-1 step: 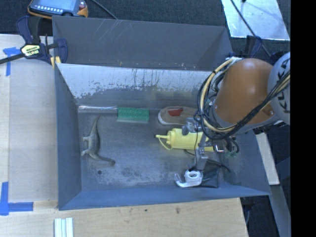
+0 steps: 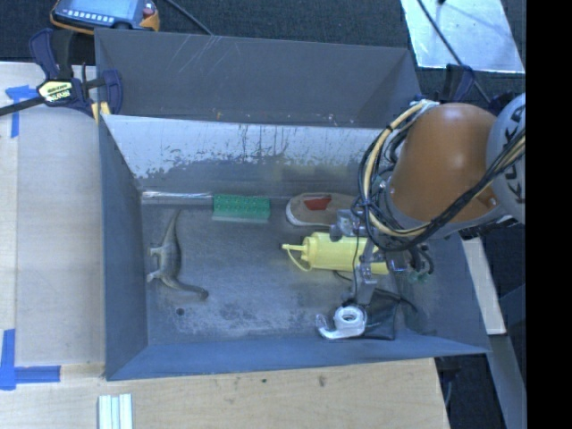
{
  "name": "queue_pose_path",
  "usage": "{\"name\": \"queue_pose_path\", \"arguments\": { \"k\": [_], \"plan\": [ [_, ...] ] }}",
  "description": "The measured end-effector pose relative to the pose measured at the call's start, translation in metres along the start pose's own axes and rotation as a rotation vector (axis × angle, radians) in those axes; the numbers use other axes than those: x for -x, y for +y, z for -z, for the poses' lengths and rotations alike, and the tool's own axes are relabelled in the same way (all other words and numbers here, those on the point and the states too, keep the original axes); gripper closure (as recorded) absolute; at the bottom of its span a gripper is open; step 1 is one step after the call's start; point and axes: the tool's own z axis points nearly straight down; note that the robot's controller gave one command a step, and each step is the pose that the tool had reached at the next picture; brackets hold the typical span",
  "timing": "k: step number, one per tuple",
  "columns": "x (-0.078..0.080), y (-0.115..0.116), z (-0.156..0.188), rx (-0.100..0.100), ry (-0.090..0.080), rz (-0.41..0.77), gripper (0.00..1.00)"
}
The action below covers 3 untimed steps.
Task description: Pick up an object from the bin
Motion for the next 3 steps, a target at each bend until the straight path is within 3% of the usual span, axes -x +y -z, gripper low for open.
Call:
{"name": "queue_pose_path", "arguments": {
  "k": [1,2,3],
  "plan": [
    [0.043,-0.043,-0.066,-0.001,-0.008,0.082,0.00],
    [0.055,-0.058,-0.099,0.003,0.001,-0.058,0.00],
    [0.067,-0.066,-0.101,0.000,0.005,0.134,0.00]
  ]
}}
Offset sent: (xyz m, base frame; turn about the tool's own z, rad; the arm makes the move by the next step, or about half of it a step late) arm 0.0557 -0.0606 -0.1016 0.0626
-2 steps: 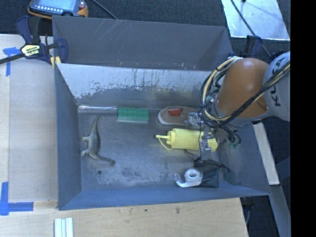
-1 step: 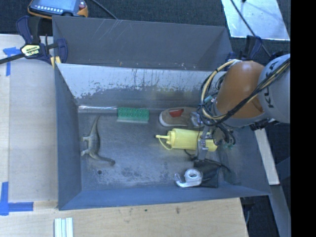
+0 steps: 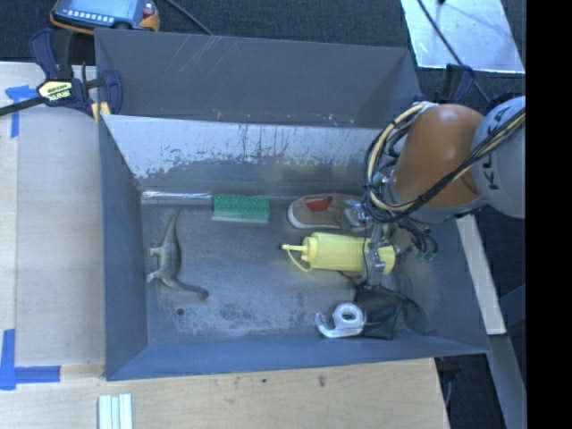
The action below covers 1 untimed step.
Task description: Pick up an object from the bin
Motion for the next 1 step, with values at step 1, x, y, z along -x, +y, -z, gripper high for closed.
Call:
{"name": "queue_pose_path", "arguments": {
  "k": [1],
  "plan": [
    [-0.0087,0.0078,0.0026,0.003,-0.003,-0.184,0.00]
  ]
}}
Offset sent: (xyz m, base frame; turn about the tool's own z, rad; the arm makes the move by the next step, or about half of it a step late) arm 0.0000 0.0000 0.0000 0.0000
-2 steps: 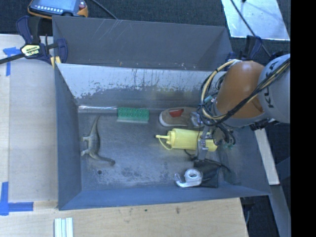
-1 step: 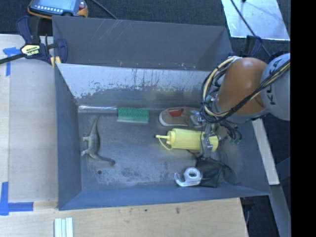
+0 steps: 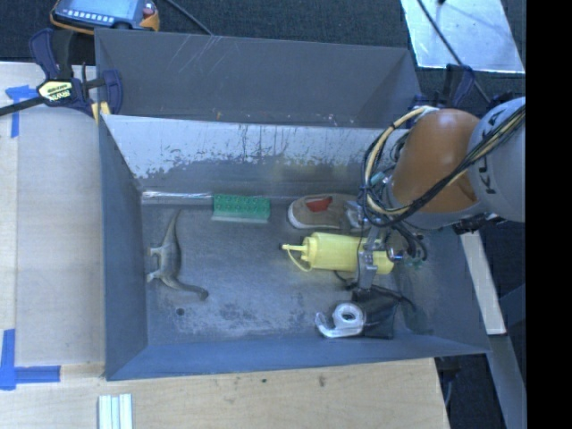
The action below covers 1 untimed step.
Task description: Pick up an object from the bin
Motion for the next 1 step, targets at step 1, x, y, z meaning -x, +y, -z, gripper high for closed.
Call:
{"name": "queue_pose_path", "arguments": {
  "k": [1],
  "plan": [
    [0.0151,-0.0063,0.0037,-0.005,-0.013,0.185,1.00]
  ]
}}
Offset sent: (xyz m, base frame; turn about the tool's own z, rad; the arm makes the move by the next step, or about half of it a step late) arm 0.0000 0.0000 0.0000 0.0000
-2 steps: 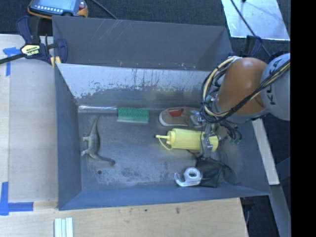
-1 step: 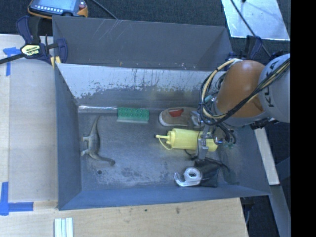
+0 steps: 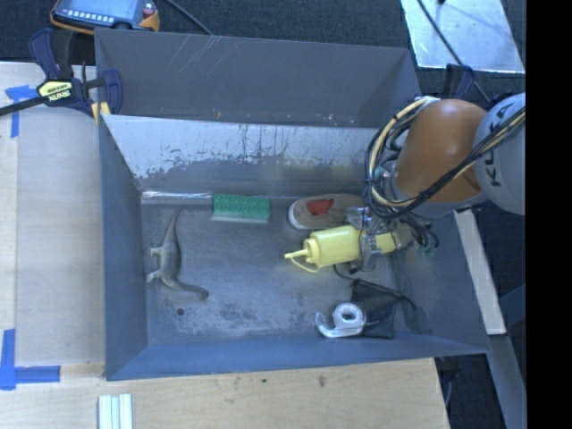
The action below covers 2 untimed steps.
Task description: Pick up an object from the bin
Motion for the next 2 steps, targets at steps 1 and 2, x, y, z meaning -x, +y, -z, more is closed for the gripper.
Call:
{"name": "queue_pose_path", "arguments": {
  "k": [1,2],
  "plan": [
    [0.0000,0.0000,0.0000,0.000,0.000,0.000,1.00],
    [-0.0005,0.0002,0.0035,0.000,0.002,0.000,1.00]
  ]
}}
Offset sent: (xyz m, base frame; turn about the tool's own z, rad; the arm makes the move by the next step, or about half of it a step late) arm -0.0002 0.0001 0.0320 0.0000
